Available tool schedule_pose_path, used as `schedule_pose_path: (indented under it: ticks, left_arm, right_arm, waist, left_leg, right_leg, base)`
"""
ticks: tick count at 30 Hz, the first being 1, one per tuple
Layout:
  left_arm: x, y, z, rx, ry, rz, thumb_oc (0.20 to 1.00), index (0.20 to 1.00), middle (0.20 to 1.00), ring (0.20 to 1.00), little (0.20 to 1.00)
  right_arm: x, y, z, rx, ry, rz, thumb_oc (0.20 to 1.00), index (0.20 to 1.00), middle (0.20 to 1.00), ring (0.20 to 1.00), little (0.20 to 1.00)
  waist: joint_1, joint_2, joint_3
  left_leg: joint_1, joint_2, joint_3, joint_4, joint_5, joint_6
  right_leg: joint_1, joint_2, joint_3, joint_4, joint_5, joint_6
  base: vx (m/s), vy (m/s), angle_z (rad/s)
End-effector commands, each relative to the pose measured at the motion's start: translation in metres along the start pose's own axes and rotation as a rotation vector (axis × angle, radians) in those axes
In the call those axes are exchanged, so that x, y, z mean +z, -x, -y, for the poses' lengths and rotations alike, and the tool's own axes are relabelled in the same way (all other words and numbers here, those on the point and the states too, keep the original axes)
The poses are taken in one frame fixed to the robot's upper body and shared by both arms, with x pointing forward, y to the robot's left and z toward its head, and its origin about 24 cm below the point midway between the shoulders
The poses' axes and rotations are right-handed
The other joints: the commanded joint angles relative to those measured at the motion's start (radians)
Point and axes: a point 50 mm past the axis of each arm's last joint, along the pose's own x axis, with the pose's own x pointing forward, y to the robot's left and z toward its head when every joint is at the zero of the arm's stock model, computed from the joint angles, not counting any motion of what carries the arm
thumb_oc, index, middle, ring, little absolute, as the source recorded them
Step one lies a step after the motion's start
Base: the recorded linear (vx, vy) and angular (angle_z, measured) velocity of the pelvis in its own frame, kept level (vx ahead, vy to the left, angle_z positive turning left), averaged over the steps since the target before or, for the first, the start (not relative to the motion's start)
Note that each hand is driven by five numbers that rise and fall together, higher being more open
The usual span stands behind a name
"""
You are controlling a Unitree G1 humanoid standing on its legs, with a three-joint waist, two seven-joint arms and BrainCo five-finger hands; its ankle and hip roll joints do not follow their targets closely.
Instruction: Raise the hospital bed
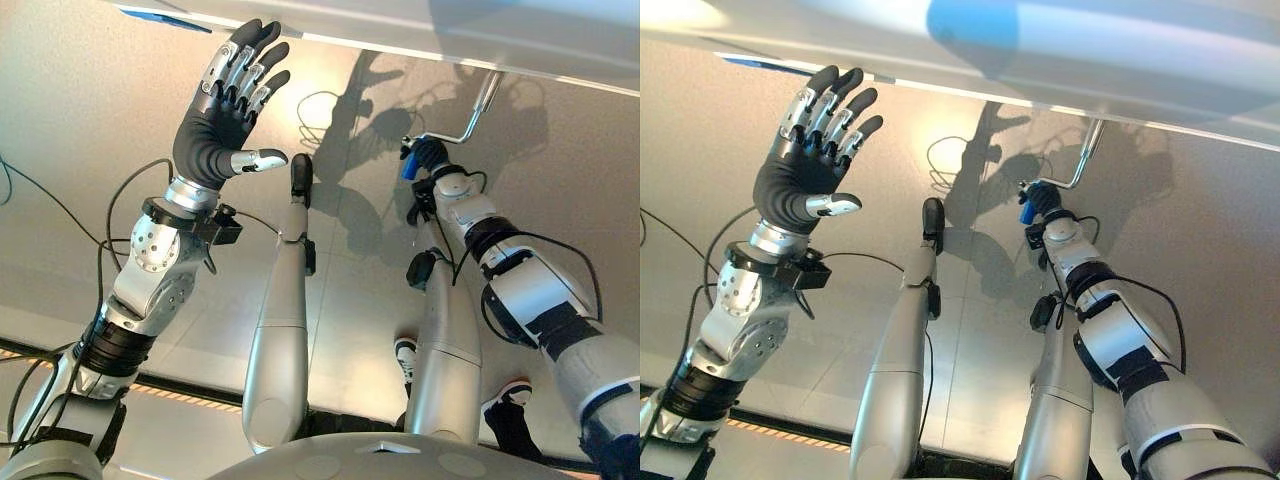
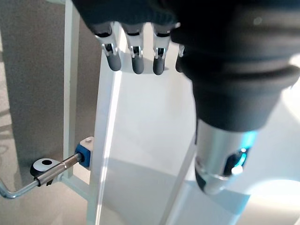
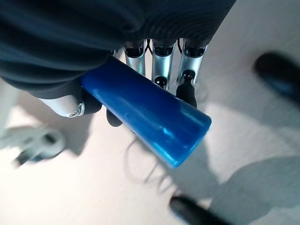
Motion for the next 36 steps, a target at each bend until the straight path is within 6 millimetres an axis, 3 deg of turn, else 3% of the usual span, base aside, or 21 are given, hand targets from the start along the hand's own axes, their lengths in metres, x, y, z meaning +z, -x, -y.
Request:
schedule_pose_path:
  ticks: [1, 2, 4, 5, 8, 9, 10, 11, 13, 14, 15, 16, 17, 20, 23, 24, 29, 31, 34, 35, 36]
  left_arm:
    - [0.025, -0.003, 0.024, -0.087, 0.045, 0.166, 1.000, 1.000, 1.000, 1.000, 1.000]
    - [0.024, -0.001, 0.025, -0.088, 0.054, 0.165, 1.000, 1.000, 1.000, 1.000, 1.000]
    - [0.026, -0.003, 0.025, -0.094, 0.055, 0.176, 1.000, 1.000, 1.000, 1.000, 1.000]
    - [0.024, -0.001, 0.025, -0.092, 0.063, 0.162, 1.000, 1.000, 1.000, 1.000, 1.000]
    - [0.025, 0.000, 0.026, -0.094, 0.073, 0.176, 1.000, 1.000, 1.000, 1.000, 1.000]
    - [0.022, 0.003, 0.027, -0.093, 0.080, 0.157, 1.000, 1.000, 1.000, 1.000, 1.000]
    - [0.024, 0.003, 0.025, -0.091, 0.054, 0.160, 1.000, 1.000, 1.000, 1.000, 1.000]
    - [0.020, 0.005, 0.025, -0.089, 0.045, 0.136, 1.000, 1.000, 1.000, 1.000, 1.000]
    - [0.021, 0.006, 0.022, -0.105, -0.002, 0.125, 1.000, 1.000, 1.000, 1.000, 1.000]
    - [0.019, 0.011, 0.022, -0.109, -0.007, 0.097, 1.000, 1.000, 1.000, 1.000, 1.000]
    - [0.022, 0.011, 0.019, -0.118, -0.027, 0.098, 1.000, 1.000, 1.000, 1.000, 1.000]
    - [0.020, 0.017, 0.019, -0.116, -0.024, 0.074, 1.000, 1.000, 1.000, 1.000, 1.000]
    - [0.021, 0.016, 0.018, -0.122, -0.030, 0.076, 1.000, 1.000, 1.000, 1.000, 1.000]
    - [0.020, 0.022, 0.016, -0.128, -0.026, 0.045, 1.000, 1.000, 1.000, 1.000, 1.000]
    - [0.016, 0.028, 0.015, -0.122, -0.016, 0.013, 1.000, 1.000, 1.000, 1.000, 1.000]
    - [0.021, 0.028, 0.011, -0.117, -0.035, 0.025, 1.000, 1.000, 1.000, 1.000, 1.000]
    - [0.023, 0.032, 0.006, -0.081, -0.007, 0.041, 1.000, 1.000, 1.000, 1.000, 1.000]
    - [0.027, 0.036, 0.000, -0.050, -0.002, 0.050, 1.000, 1.000, 1.000, 1.000, 1.000]
    - [0.028, 0.037, -0.002, -0.040, 0.001, 0.060, 1.000, 1.000, 1.000, 1.000, 1.000]
    - [0.027, 0.038, -0.002, -0.036, 0.016, 0.062, 1.000, 1.000, 1.000, 1.000, 1.000]
    - [0.027, 0.037, -0.002, -0.036, 0.017, 0.064, 1.000, 1.000, 1.000, 1.000, 1.000]
  right_arm:
    - [0.035, 0.033, -0.153, 0.524, 0.062, 0.176, 0.200, 0.200, 0.200, 0.200, 0.200]
    - [0.044, 0.041, -0.166, 0.578, 0.032, 0.226, 0.200, 0.200, 0.200, 0.200, 0.200]
    - [0.055, 0.044, -0.169, 0.601, 0.016, 0.268, 0.200, 0.200, 0.200, 0.200, 0.200]
    - [0.050, 0.045, -0.171, 0.604, 0.008, 0.254, 0.200, 0.200, 0.200, 0.200, 0.200]
    - [0.101, 0.063, -0.169, 0.679, -0.221, 0.468, 0.200, 0.200, 0.200, 0.200, 0.200]
    - [0.111, 0.070, -0.161, 0.678, -0.314, 0.529, 0.200, 0.200, 0.200, 0.200, 0.200]
    - [0.130, 0.077, -0.145, 0.674, -0.382, 0.635, 0.200, 0.200, 0.200, 0.200, 0.200]
    - [0.130, 0.082, -0.134, 0.674, -0.440, 0.671, 0.200, 0.200, 0.200, 0.200, 0.200]
    - [0.147, 0.093, -0.095, 0.608, -0.518, 0.826, 0.200, 0.200, 0.200, 0.200, 0.200]
    - [0.148, 0.096, -0.075, 0.569, -0.597, 0.872, 0.200, 0.200, 0.200, 0.200, 0.200]
    - [0.153, 0.100, -0.055, 0.509, -0.615, 0.939, 0.200, 0.200, 0.200, 0.200, 0.200]
    - [0.149, 0.108, -0.045, 0.473, -0.627, 0.970, 0.200, 0.200, 0.200, 0.200, 0.200]
    - [0.151, 0.114, -0.030, 0.444, -0.664, 1.022, 0.200, 0.200, 0.200, 0.200, 0.200]
    - [0.141, 0.129, 0.007, 0.301, -0.718, 1.103, 0.200, 0.200, 0.200, 0.200, 0.200]
    - [0.123, 0.131, 0.019, 0.234, -0.801, 1.082, 0.200, 0.200, 0.200, 0.200, 0.200]
    - [0.120, 0.139, 0.043, 0.116, -0.763, 1.130, 0.200, 0.200, 0.200, 0.200, 0.200]
    - [0.104, 0.140, 0.078, -0.094, -0.825, 1.143, 0.200, 0.200, 0.200, 0.200, 0.200]
    - [0.084, 0.140, 0.111, -0.299, -0.802, 1.100, 0.200, 0.200, 0.200, 0.200, 0.200]
    - [0.074, 0.138, 0.125, -0.392, -0.762, 1.064, 0.200, 0.200, 0.200, 0.200, 0.200]
    - [0.055, 0.132, 0.151, -0.543, -0.764, 0.988, 0.200, 0.200, 0.200, 0.200, 0.200]
    - [0.055, 0.131, 0.153, -0.543, -0.763, 0.991, 0.200, 0.200, 0.200, 0.200, 0.200]
  waist:
    - [0.040, 0.092, -0.010]
    - [0.043, 0.093, -0.010]
    - [0.041, 0.096, -0.010]
    - [0.043, 0.095, -0.010]
    - [0.026, 0.087, -0.010]
    - [0.019, 0.079, -0.010]
    - [0.007, 0.070, -0.010]
    - [-0.001, 0.063, -0.010]
    - [-0.022, 0.053, -0.010]
    - [-0.034, 0.050, -0.010]
    - [-0.041, 0.046, -0.010]
    - [-0.049, 0.039, -0.010]
    - [-0.064, 0.029, -0.010]
    - [-0.092, 0.012, -0.010]
    - [-0.106, 0.006, -0.010]
    - [-0.127, -0.007, -0.010]
    - [-0.146, -0.022, -0.010]
    - [-0.158, -0.032, -0.010]
    - [-0.164, -0.036, -0.010]
    - [-0.164, -0.040, -0.010]
    - [-0.163, -0.039, -0.010]
  left_leg:
    - [-0.054, -0.055, 0.002, 0.020, -0.024, 0.055]
    - [-0.021, -0.055, 0.000, 0.025, -0.056, 0.048]
    - [-0.050, -0.055, 0.005, 0.019, -0.022, 0.053]
    - [-0.019, -0.055, 0.001, 0.025, -0.055, 0.047]
    - [-0.038, -0.052, 0.015, 0.009, -0.019, 0.052]
    - [-0.003, -0.050, 0.017, 0.012, -0.051, 0.046]
    - [-0.033, -0.048, 0.025, 0.004, -0.017, 0.051]
    - [0.004, -0.047, 0.025, 0.008, -0.050, 0.044]
    - [-0.022, -0.045, 0.035, 0.001, -0.017, 0.049]
    - [0.013, -0.043, 0.036, 0.008, -0.050, 0.043]
    - [-0.009, -0.041, 0.044, -0.005, -0.015, 0.050]
    - [0.035, -0.038, 0.046, -0.004, -0.048, 0.044]
    - [0.008, -0.037, 0.055, -0.013, -0.015, 0.051]
    - [0.032, -0.033, 0.067, -0.030, -0.011, 0.050]
    - [0.086, -0.027, 0.070, -0.030, -0.045, 0.041]
    - [0.071, -0.024, 0.081, -0.040, -0.014, 0.044]
    - [0.103, -0.019, 0.088, -0.049, -0.016, 0.038]
    - [0.127, -0.013, 0.093, -0.062, -0.015, 0.033]
    - [0.137, -0.009, 0.091, -0.065, -0.015, 0.031]
    - [0.145, -0.006, 0.087, -0.067, -0.014, 0.029]
    - [0.145, -0.006, 0.087, -0.068, -0.014, 0.029]
  right_leg:
    - [0.014, -0.017, -0.008, 0.008, -0.024, 0.090]
    - [0.042, -0.018, 0.003, 0.014, -0.052, 0.099]
    - [0.019, -0.019, -0.006, 0.000, -0.022, 0.089]
    - [0.044, -0.018, 0.004, 0.013, -0.052, 0.098]
    - [0.022, -0.017, 0.003, -0.009, -0.017, 0.088]
    - [0.049, -0.015, 0.017, -0.001, -0.044, 0.097]
    - [0.023, -0.014, 0.011, -0.018, -0.010, 0.088]
    - [0.052, -0.013, 0.023, -0.009, -0.038, 0.097]
    - [0.029, -0.010, 0.022, -0.027, -0.005, 0.089]
    - [0.058, -0.009, 0.032, -0.016, -0.033, 0.098]
    - [0.035, -0.008, 0.029, -0.035, 0.000, 0.090]
    - [0.069, -0.004, 0.043, -0.026, -0.029, 0.099]
    - [0.045, -0.003, 0.039, -0.045, 0.004, 0.091]
    - [0.060, 0.001, 0.049, -0.060, 0.008, 0.093]
    - [0.099, 0.004, 0.064, -0.054, -0.019, 0.103]
    - [0.081, 0.008, 0.066, -0.072, 0.012, 0.096]
    - [0.106, 0.016, 0.074, -0.084, 0.010, 0.096]
    - [0.122, 0.024, 0.075, -0.088, 0.005, 0.095]
    - [0.129, 0.030, 0.079, -0.084, -0.002, 0.093]
    - [0.137, 0.031, 0.074, -0.084, -0.006, 0.094]
    - [0.138, 0.032, 0.074, -0.085, -0.006, 0.094]
  base:
    - [-0.01, 0.044, -0.01]
    - [0.00, 0.034, -0.03]
    - [0.00, 0.017, -0.01]
    - [0.06, 0.026, -0.02]
    - [0.00, 0.031, -0.04]
    - [-0.05, 0.019, -0.03]
    - [0.05, 0.001, -0.02]
    - [-0.05, 0.004, -0.01]
    - [0.00, 0.000, 0.00]
    - [0.00, 0.000, 0.00]
    - [0.04, 0.019, -0.02]
    - [-0.07, 0.023, -0.04]
    - [-0.02, 0.004, -0.05]
    - [-0.04, -0.014, -0.06]
    - [0.01, -0.006, -0.03]
    - [0.00, 0.000, 0.00]
    - [-0.02, -0.037, -0.05]
    - [0.00, -0.081, -0.04]
    - [0.00, -0.060, -0.05]
    - [0.00, -0.042, -0.02]
    - [0.01, -0.066, 0.00]
